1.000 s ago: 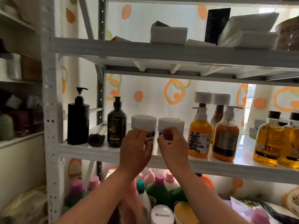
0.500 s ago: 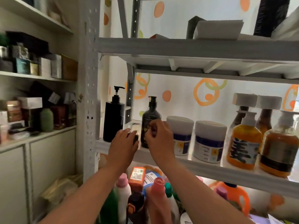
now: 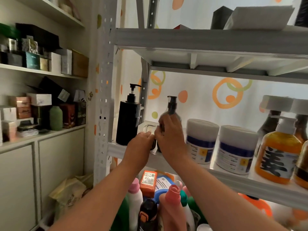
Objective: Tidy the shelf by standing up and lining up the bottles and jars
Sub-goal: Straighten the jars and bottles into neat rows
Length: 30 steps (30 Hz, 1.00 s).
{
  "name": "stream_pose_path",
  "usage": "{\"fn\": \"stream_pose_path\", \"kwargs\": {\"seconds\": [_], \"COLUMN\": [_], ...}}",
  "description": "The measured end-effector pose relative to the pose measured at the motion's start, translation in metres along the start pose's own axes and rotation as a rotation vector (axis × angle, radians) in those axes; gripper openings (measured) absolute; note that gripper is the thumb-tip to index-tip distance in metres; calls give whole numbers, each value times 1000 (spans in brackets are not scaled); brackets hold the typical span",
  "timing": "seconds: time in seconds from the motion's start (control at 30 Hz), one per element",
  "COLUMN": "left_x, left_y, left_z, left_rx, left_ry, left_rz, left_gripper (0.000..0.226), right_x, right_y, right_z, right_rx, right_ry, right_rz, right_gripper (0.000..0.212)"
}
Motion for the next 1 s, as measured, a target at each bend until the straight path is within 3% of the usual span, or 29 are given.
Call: {"fn": "stream_pose_path", "kwargs": {"seconds": [0.2,0.3,0.4,0.53,0.87,1.0], "left_x": [0,-1,3,3,6,13], "left_y": [6,12,19,27,41,44], "left_z": [9,5,9,9,10,16], "left_rx": [-76,30,132,153,227,238], "left_ry": [92,37,-39,-38,18,51], "left_rz": [-69,-95,-160,-218,-354,-355], "left_gripper": [30,32,49,56,43,43], "right_x": [27,31,33,32,32,41], "right_y": [14,17,20,20,29,35], "right_z": [-4,-9,-10,-10,-8,-12], "right_rx": [107,170,175,187,247,222], "right_ry": [-126,-136,-99,-68,-44,-74], "right_rz": [115,127,165,183,245,265], "right_gripper": [5,9,15,24,34,28]}}
Point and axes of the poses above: each hand's wrist, its own y-axis away from the middle knuckle, its own x-axis out of the palm, z = x × y, the point moved 7 cm from there along -y, towards the middle knuckle, and after that the axes turned 3 degrees about -y, right-handed, at the moved point
